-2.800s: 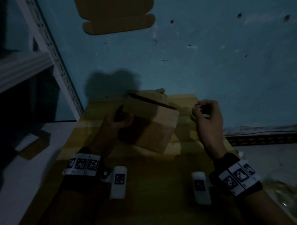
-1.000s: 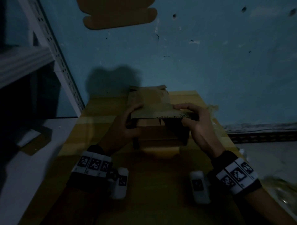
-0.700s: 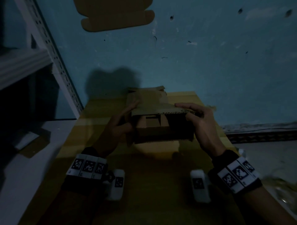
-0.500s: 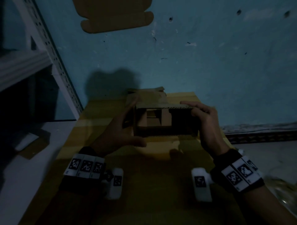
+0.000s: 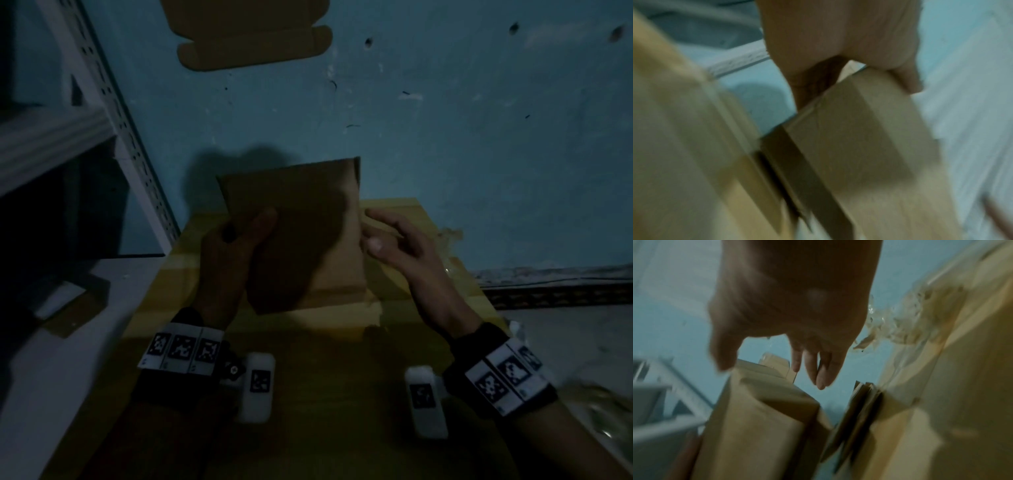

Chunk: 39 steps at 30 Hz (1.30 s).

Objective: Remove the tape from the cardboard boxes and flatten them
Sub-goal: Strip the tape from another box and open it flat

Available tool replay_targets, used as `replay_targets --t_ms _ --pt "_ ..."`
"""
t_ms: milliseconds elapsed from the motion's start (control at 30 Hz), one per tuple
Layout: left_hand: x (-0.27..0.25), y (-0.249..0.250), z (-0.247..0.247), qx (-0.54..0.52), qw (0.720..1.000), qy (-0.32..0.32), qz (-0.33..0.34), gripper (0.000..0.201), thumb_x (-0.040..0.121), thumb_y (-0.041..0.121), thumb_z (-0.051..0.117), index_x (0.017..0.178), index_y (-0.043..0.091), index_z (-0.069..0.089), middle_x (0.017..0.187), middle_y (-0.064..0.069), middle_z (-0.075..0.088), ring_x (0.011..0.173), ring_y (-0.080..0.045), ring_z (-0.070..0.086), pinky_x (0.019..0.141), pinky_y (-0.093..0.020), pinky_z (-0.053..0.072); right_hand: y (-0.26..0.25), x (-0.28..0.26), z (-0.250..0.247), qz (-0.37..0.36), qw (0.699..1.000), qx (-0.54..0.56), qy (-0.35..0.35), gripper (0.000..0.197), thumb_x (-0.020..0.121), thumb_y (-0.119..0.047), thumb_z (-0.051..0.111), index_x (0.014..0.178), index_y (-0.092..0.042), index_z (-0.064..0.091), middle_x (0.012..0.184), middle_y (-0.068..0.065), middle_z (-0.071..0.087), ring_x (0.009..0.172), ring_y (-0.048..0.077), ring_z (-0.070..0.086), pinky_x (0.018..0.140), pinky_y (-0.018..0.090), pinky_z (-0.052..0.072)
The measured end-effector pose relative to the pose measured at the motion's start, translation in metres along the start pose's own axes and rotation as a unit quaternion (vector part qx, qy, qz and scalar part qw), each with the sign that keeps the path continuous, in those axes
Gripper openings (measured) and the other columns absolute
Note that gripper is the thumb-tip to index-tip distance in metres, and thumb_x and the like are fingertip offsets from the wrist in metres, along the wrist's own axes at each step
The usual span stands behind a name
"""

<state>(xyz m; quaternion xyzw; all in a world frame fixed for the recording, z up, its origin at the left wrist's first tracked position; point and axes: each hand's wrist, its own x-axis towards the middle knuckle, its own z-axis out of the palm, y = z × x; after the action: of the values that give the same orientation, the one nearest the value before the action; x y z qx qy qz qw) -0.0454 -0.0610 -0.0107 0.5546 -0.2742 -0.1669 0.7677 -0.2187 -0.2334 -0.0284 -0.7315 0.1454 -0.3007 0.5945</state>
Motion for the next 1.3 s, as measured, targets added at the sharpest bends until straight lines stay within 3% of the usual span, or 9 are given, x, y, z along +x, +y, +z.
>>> replay_targets --t_ms 133,333,467,633,833,967,1067,1167,1300 --pt "0.004 -0.01 -0.003 0.038 0.994 0.022 -0.1 0.093 0.055 0.073 0.077 0.128 0.02 0.058 0.119 0.001 0.07 0.103 -0.019 0.071 0.079 -0.037 0.06 0.003 -0.003 0.006 -0.007 0.994 -0.021 -0.109 0.12 0.066 -0.022 0.093 0.16 -0.036 0.02 0.156 -0.004 0.048 0.139 0.007 0.049 0.111 0.04 0.047" --pt "0.008 -0.013 -0.006 0.082 0.982 0.015 -0.168 0.114 0.05 0.091 0.064 0.14 0.024 0.042 0.124 0.005 0.063 0.105 -0.017 0.065 0.078 -0.039 0.057 0.006 -0.001 0.004 -0.064 0.974 -0.144 -0.165 0.134 0.069 -0.001 0.088 0.16 -0.048 0.001 0.155 -0.008 0.036 0.133 0.009 0.049 0.106 0.04 0.053" --pt "0.0 -0.006 0.004 0.031 0.989 -0.025 -0.144 0.046 0.092 0.07 0.035 0.117 0.04 0.06 0.095 0.019 0.074 0.088 -0.004 0.072 0.068 -0.027 0.057 0.008 -0.003 0.008 -0.073 0.975 -0.154 -0.14 0.126 0.073 -0.016 0.089 0.16 -0.046 0.003 0.158 -0.013 0.035 0.136 0.004 0.045 0.104 0.028 0.05" --pt "-0.009 -0.005 0.014 0.031 0.997 -0.035 -0.066 0.048 0.105 0.05 0.019 0.102 0.041 0.066 0.09 0.022 0.075 0.088 0.002 0.071 0.071 -0.023 0.055 0.004 -0.003 0.014 -0.084 0.99 -0.109 0.022 0.094 0.08 -0.034 0.082 0.158 -0.035 0.029 0.145 -0.012 0.054 0.12 -0.005 0.059 0.089 0.019 0.057" --pt "-0.012 -0.011 0.015 0.084 0.989 -0.114 0.04 0.056 0.086 0.031 0.062 0.138 0.015 0.048 0.106 0.018 0.073 0.1 -0.001 0.069 0.078 -0.016 0.053 0.009 -0.003 0.009 -0.049 0.987 -0.118 0.098 0.096 0.068 -0.041 0.091 0.148 -0.026 0.04 0.125 -0.02 0.056 0.108 -0.016 0.054 0.08 0.007 0.051" --pt "-0.009 -0.019 0.009 0.154 0.974 -0.156 0.063 0.102 0.069 0.065 0.076 0.152 0.021 0.037 0.133 0.005 0.063 0.116 -0.016 0.064 0.087 -0.031 0.056 0.011 -0.005 0.008 -0.047 0.981 -0.135 0.131 0.1 0.062 -0.058 0.089 0.145 -0.026 0.042 0.128 -0.01 0.061 0.114 0.008 0.061 0.085 0.034 0.06" --pt "-0.011 -0.02 0.011 0.213 0.962 -0.153 0.08 0.104 0.061 0.056 0.085 0.15 0.027 0.039 0.13 0.017 0.063 0.119 -0.003 0.06 0.091 -0.027 0.055 0.01 -0.005 0.01 -0.041 0.978 -0.15 0.137 0.091 0.069 -0.043 0.09 0.145 -0.025 0.043 0.129 -0.007 0.06 0.116 0.014 0.06 0.088 0.042 0.059" --pt "-0.01 -0.022 0.012 0.315 0.935 -0.117 0.111 0.103 0.06 0.048 0.087 0.149 0.028 0.039 0.122 0.027 0.059 0.115 0.005 0.057 0.09 -0.019 0.052 0.009 -0.004 0.011 -0.053 0.972 -0.187 0.133 0.092 0.069 -0.045 0.09 0.145 -0.024 0.043 0.124 -0.008 0.063 0.107 0.009 0.063 0.082 0.032 0.057" --pt "-0.008 -0.028 0.006 0.381 0.909 -0.076 0.153 0.097 0.064 0.039 0.088 0.146 0.017 0.043 0.122 0.003 0.067 0.106 -0.013 0.064 0.081 -0.034 0.058 0.006 -0.004 0.013 -0.069 0.969 -0.206 0.118 0.096 0.068 -0.053 0.085 0.148 -0.021 0.042 0.103 -0.025 0.061 0.087 -0.02 0.059 0.065 0.005 0.049"
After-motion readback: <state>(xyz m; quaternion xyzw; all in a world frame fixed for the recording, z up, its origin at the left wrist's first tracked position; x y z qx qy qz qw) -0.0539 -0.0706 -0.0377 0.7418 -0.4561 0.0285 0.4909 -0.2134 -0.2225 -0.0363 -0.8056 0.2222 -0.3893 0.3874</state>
